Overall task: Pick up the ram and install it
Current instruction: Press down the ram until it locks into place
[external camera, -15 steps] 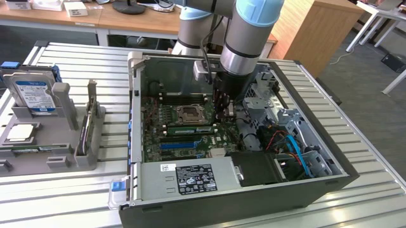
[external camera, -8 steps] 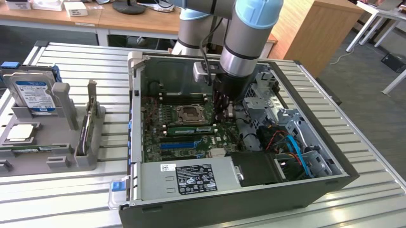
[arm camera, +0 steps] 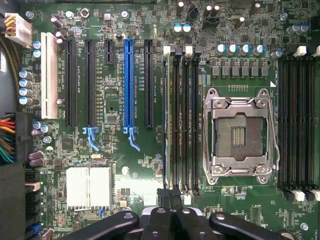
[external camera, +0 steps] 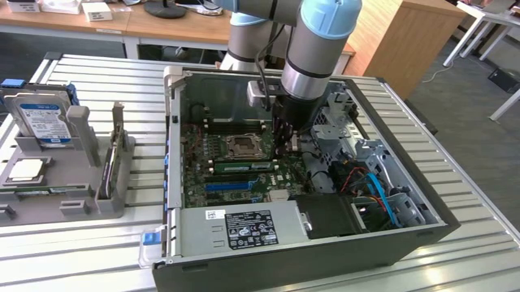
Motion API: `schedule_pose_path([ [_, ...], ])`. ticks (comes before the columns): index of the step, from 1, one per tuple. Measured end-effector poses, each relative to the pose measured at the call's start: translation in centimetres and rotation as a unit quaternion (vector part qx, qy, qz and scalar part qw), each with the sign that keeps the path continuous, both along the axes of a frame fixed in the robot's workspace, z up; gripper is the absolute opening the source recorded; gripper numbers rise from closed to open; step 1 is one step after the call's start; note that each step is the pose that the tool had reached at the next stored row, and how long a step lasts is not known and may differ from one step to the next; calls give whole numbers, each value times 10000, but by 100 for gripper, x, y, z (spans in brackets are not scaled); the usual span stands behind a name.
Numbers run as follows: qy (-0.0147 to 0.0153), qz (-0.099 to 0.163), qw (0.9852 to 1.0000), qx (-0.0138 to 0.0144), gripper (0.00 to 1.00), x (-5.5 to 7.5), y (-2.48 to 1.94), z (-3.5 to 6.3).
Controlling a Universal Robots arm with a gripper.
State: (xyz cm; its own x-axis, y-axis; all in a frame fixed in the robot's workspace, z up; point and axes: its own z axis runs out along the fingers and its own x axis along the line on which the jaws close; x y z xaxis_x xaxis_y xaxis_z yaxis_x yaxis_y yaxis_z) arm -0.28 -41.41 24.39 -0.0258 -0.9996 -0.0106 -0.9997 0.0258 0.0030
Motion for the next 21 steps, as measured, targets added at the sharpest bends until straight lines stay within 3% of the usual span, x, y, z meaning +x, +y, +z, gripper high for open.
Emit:
schedule_pose_path([
  [9,29,0,10000,1,11,32,0,-2],
  [21,29,0,10000,1,11,33,0,-57],
])
